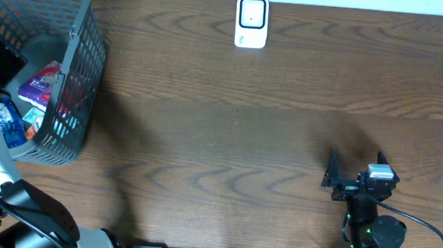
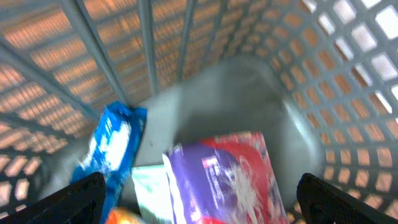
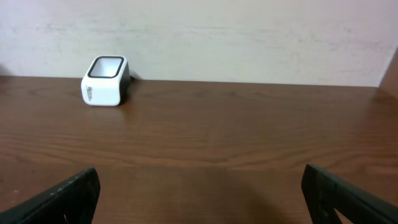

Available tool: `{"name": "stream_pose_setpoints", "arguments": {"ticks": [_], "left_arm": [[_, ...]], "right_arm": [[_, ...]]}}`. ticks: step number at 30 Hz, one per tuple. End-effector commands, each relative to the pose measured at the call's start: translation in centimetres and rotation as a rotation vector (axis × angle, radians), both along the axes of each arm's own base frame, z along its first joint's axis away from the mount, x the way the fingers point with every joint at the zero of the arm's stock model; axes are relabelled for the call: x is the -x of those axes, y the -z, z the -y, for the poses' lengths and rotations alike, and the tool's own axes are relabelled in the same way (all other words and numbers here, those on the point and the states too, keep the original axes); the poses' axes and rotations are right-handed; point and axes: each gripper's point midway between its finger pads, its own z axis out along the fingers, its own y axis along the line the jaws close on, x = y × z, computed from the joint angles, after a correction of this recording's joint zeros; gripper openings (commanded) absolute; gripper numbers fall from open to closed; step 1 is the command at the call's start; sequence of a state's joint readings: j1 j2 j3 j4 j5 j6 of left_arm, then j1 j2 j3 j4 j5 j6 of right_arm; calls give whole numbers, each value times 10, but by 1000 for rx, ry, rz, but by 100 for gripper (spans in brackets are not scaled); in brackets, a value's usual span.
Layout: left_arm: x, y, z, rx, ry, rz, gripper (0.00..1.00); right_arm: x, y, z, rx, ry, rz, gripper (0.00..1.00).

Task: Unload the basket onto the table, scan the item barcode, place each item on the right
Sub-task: 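Grasp the pink-purple box in the basket with the left gripper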

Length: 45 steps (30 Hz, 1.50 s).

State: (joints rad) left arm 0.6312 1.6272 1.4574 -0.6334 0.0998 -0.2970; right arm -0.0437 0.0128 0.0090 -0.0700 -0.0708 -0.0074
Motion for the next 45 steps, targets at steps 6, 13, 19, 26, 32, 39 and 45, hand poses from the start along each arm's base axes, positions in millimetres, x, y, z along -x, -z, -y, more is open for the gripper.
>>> {"name": "stream_pose_setpoints", "arguments": {"ticks": [6,13,19,26,32,39,45], "left_arm": [[32,42,2,61,-232,-162,98],[21,87,15,109,-188,-270,98],[18,119,20,141,-171,-340,98],[4,126,23,172,-145,-300,85],[-18,122,36,226,-35,-217,78],[-15,135,38,245,-34,-253,78],[-11,152,40,269,-37,-294,23]], "right_arm": [[0,1,1,-14,4,0,99],[0,1,1,-14,4,0,99],[0,1,1,-14,4,0,99],[0,1,1,-14,4,0,99],[0,1,1,-14,4,0,99],[0,1,1,-14,3,0,99],[0,1,1,-14,4,0,99]]}}
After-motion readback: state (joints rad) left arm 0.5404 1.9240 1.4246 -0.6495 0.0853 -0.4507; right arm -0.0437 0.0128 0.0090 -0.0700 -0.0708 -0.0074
